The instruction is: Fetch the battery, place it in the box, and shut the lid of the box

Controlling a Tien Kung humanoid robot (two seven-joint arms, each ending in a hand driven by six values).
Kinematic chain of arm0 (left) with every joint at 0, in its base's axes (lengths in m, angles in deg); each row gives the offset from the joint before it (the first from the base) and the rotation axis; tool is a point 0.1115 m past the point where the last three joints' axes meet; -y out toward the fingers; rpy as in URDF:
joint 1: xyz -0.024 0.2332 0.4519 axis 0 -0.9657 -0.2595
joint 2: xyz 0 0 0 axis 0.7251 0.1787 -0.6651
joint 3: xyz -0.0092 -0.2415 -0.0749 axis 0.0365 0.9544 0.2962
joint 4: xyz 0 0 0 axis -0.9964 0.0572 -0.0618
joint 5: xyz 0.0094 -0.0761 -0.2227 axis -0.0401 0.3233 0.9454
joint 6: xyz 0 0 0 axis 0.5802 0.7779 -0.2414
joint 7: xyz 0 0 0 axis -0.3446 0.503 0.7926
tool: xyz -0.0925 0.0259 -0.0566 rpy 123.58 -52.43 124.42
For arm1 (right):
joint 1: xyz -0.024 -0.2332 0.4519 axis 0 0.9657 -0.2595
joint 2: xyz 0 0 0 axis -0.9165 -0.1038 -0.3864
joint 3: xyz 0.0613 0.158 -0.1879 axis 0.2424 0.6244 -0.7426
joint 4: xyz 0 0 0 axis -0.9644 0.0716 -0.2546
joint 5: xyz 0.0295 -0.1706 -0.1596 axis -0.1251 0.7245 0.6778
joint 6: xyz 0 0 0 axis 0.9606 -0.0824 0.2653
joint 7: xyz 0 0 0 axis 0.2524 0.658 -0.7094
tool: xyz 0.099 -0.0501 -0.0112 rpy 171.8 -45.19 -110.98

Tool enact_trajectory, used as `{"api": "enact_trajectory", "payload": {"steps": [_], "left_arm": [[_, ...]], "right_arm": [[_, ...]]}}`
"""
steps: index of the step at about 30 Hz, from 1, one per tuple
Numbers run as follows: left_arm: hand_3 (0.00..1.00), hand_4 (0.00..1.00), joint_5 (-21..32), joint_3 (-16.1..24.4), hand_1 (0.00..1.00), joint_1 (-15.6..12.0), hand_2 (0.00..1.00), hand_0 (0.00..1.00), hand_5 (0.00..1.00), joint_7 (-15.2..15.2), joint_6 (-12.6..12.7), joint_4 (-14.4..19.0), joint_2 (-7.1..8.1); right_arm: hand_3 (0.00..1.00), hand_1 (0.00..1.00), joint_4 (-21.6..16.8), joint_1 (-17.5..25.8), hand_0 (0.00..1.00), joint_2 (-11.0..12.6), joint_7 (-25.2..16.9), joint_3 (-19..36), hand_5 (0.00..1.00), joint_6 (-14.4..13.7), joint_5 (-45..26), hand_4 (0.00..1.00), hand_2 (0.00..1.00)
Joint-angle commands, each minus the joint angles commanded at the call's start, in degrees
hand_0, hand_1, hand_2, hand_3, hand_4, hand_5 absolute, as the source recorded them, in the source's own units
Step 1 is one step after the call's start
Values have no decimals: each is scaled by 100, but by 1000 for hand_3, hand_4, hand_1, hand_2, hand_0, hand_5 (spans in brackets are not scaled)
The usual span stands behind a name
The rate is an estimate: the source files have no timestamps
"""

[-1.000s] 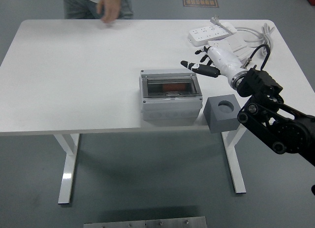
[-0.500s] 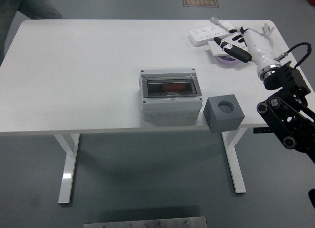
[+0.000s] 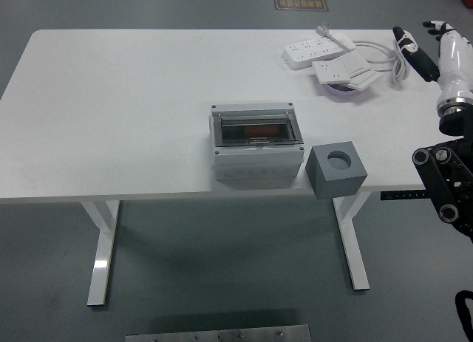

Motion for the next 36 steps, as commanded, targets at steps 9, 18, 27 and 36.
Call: {"api": "enact_trajectory", "payload": {"steps": [9, 18, 27, 36], "left_arm": [[809, 843, 19, -9, 898, 8, 841, 847, 514, -10, 2, -1, -9], [809, 844, 29, -12, 897, 18, 841, 847, 515, -15, 3, -2, -8], [809, 844, 19, -5, 897, 15, 841, 848, 516, -12, 4, -3, -6], [809, 845, 12, 1, 898, 27, 841, 848, 520, -11, 0, -4, -11]], "right_arm": [[614, 474, -247, 130, 596, 138, 862, 184, 660, 271, 652, 759, 529], [546, 373, -492, 143, 423, 306, 1757, 204, 666, 1117, 841, 735, 430], [578, 376, -793, 164, 397, 475, 2203, 299, 706, 2166, 836, 731, 492], [628, 394, -815, 162, 412, 487, 2203, 356, 719, 3385, 411, 741, 569]]}}
